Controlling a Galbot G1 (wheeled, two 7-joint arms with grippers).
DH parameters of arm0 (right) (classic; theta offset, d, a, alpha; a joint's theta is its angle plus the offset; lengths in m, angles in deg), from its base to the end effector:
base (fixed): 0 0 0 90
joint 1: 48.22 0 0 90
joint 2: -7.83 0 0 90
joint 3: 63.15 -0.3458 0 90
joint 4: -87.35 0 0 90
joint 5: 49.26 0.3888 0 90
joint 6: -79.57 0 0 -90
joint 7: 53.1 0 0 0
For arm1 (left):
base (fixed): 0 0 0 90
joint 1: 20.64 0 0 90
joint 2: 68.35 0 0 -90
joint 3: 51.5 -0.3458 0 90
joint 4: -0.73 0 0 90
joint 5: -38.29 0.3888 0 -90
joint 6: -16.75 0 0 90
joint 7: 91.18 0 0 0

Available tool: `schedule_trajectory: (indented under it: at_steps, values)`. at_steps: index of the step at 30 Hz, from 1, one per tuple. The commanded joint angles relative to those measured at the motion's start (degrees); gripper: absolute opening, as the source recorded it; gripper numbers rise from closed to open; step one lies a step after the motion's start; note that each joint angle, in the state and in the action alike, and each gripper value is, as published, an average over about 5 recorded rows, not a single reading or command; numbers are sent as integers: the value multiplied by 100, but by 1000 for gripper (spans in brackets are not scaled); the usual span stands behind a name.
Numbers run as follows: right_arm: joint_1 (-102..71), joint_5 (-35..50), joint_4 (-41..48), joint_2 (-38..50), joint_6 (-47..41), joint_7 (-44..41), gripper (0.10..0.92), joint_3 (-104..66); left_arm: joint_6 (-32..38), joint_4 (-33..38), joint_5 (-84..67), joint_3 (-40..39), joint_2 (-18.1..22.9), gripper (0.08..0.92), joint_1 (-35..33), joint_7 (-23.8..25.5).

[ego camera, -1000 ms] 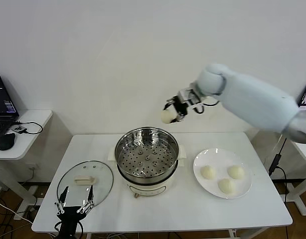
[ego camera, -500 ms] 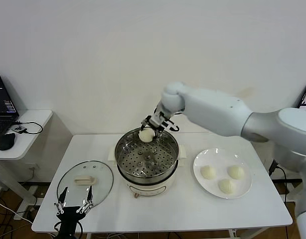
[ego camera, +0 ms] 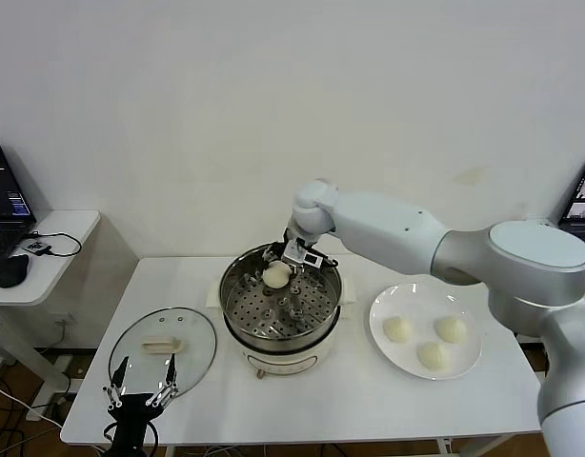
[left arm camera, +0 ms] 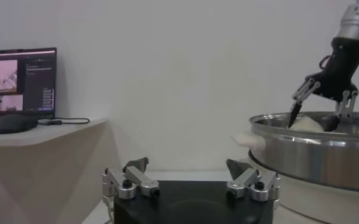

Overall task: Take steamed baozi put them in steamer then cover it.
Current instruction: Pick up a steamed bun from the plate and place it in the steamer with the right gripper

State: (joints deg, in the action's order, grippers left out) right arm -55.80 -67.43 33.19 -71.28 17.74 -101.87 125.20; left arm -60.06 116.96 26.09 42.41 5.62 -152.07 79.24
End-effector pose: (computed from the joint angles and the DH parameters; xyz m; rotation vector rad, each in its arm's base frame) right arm 0.6106 0.1979 -0.1274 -1.8737 0.6129 -2.3191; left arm 0.1546 0.0709 -0.3507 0.1388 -3.1095 -0.0823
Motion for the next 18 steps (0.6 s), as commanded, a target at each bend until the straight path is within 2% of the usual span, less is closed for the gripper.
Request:
schedule_trajectory:
  at_steps: [1, 8, 14, 18]
  values:
    - [-93, -557, 283, -114, 346, 161, 619, -62, 4, 3, 4, 2, -5, 823, -5, -1]
    - [-116, -635, 434, -147, 455, 248, 643, -152, 16, 23, 26, -2, 6, 823, -15, -3]
    - [-82, -372, 325, -71, 357, 265, 788, -147, 14, 50, 40, -17, 13, 823, -22, -1]
    - [88, 89, 63, 86, 116, 120, 820, -137, 12, 70, 42, -13, 7, 823, -36, 1]
